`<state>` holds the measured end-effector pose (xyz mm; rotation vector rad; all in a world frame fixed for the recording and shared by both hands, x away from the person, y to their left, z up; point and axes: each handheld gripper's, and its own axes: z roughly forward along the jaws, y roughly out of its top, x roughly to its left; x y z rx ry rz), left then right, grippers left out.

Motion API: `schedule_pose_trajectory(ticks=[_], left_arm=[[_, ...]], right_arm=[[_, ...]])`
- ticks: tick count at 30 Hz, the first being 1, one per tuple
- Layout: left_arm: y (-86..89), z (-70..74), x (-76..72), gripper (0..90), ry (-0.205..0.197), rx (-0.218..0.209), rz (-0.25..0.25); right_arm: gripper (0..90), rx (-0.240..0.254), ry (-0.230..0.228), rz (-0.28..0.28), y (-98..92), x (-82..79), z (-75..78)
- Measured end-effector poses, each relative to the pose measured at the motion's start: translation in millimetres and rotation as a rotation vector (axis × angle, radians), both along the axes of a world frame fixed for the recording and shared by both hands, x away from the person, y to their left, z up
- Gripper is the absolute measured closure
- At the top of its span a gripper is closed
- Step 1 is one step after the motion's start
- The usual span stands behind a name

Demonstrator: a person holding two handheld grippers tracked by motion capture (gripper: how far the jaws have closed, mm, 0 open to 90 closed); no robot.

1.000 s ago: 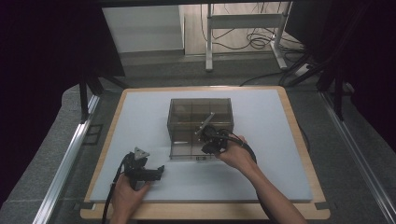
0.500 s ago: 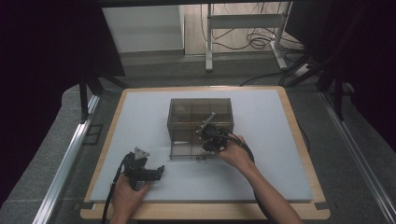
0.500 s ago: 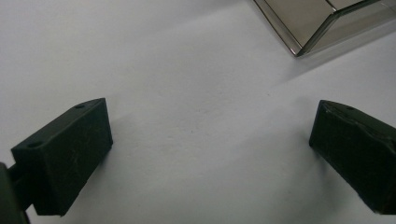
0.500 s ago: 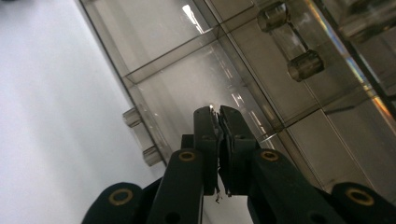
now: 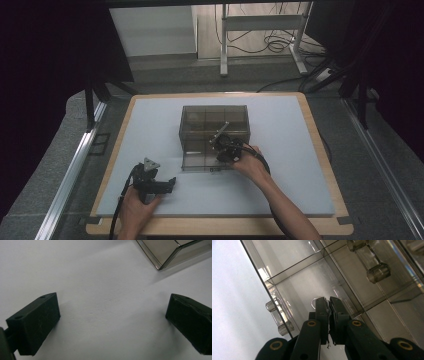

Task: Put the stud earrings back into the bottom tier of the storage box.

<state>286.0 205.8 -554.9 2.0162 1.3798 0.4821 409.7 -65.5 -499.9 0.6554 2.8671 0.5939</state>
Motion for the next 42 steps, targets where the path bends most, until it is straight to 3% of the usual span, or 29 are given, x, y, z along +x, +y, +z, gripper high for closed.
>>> schedule_pose_trajectory(ticks=[10,23,35,42], left_arm=[[0.0,0.0,0.0,0.0,0.000,0.000,0.000],[0.0,0.0,0.0,0.0,0.000,0.000,0.000],[0.0,0.0,0.0,0.0,0.000,0.001,0.000],[0.0,0.1,0.0,0.0,0.001,0.001,0.000]], right_arm=[[80.4,-0.006,-0.010,0.003,0.0,-0.9,3.0],[72.2,0.061,-0.001,0.005,-3.4,-6.1,9.5],[65.1,0.089,-0.008,0.032,-2.1,-13.6,14.9],[56.0,0.108,-0.016,0.037,-3.9,-19.1,17.5]])
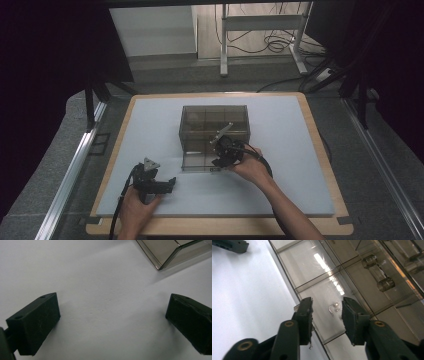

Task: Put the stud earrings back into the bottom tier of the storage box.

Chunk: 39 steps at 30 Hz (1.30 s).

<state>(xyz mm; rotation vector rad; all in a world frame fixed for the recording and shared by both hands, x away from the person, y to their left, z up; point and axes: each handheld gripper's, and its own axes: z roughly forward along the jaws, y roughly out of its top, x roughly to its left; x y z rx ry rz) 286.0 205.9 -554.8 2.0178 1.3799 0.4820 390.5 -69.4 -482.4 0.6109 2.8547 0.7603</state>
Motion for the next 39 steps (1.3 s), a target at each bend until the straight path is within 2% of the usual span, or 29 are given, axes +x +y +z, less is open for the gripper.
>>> schedule_pose_trajectory(ticks=[2,14,24,36,39], left_arm=[[0.0,0.0,0.0,0.0,0.000,0.000,0.000],[-0.3,-0.2,0.1,0.0,-0.004,-0.004,0.003],[0.0,0.0,0.1,0.0,-0.002,0.000,0.000],[-0.8,-0.5,0.0,0.0,-0.006,-0.008,0.007],[-0.8,-0.4,0.0,0.0,-0.005,-0.009,0.008]], right_arm=[[50.5,0.012,0.001,0.002,-1.3,-1.8,0.4],[36.3,0.083,-0.010,-0.006,-14.2,-15.2,8.9],[23.9,0.098,-0.049,0.003,-24.9,-29.2,9.9],[17.9,0.131,-0.062,-0.010,-41.6,-45.6,5.4],[16.3,0.162,-0.061,-0.013,-49.6,-52.2,0.3]])
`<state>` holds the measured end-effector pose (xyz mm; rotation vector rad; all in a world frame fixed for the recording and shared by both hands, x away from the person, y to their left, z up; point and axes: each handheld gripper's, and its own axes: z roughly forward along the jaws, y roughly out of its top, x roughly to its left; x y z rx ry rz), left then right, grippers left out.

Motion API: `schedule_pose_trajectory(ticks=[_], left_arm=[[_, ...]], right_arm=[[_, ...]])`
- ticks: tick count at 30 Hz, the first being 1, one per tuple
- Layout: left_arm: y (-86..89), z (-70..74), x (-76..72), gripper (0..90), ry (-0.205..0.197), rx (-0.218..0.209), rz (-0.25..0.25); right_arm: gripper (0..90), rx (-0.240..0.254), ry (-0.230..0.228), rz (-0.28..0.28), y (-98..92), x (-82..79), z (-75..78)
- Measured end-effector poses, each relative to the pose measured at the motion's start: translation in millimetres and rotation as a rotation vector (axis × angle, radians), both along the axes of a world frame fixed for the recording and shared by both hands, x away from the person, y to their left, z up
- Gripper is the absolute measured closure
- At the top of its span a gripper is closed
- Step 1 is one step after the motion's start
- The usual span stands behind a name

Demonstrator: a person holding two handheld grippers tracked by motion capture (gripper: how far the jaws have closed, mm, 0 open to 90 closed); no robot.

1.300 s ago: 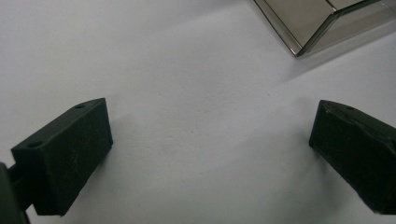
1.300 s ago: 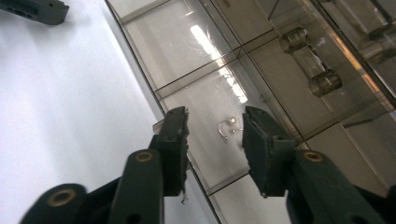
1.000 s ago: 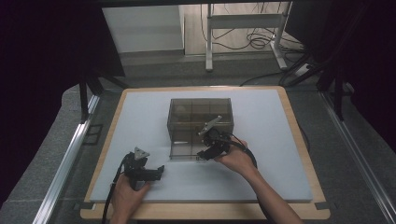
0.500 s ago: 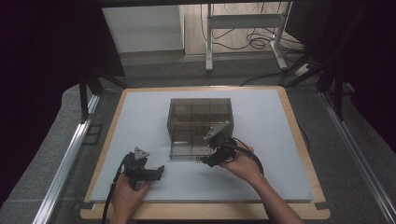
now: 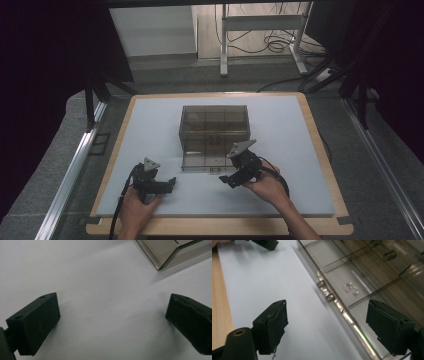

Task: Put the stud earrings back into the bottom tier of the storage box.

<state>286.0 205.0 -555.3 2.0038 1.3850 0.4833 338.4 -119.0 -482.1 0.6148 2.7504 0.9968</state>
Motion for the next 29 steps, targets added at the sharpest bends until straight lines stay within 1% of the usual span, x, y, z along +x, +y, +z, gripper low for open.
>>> schedule_pose_trajectory(ticks=[3,6,9,13,17,19,21,23,24,29], left_arm=[[0.0,0.0,0.0,0.0,0.000,0.000,0.000],[0.1,0.0,0.0,0.0,0.000,0.001,-0.001],[0.3,0.1,0.0,0.0,0.001,0.003,-0.003],[0.3,0.1,0.0,0.0,0.001,0.003,-0.003],[0.3,0.1,0.0,0.0,0.001,0.002,-0.003],[0.3,0.1,0.0,0.0,0.001,0.003,-0.003],[0.3,0.1,0.0,0.0,0.001,0.003,-0.003],[0.3,0.1,0.0,0.0,0.001,0.002,-0.003],[0.3,0.1,0.0,0.0,0.001,0.002,-0.003],[0.3,0.1,0.0,0.0,0.001,0.002,-0.003]], right_arm=[[14.5,-0.001,-0.014,-0.006,-5.3,-5.7,-5.3],[11.8,0.015,-0.008,-0.004,-10.4,-10.8,-11.1],[10.1,0.014,-0.014,-0.005,-15.0,-16.0,-18.5],[8.4,0.018,-0.009,-0.009,-22.0,-21.7,-31.4],[7.4,0.022,-0.013,-0.018,-30.7,-24.3,-41.6],[7.4,0.020,-0.022,-0.024,-35.4,-24.2,-45.0],[7.3,0.016,-0.020,-0.034,-39.5,-23.5,-49.4],[7.1,0.047,-0.040,-0.038,-43.0,-24.4,-54.0],[7.0,0.059,-0.047,-0.038,-44.2,-25.1,-55.4],[6.9,0.056,-0.056,-0.036,-43.8,-26.0,-56.1]])
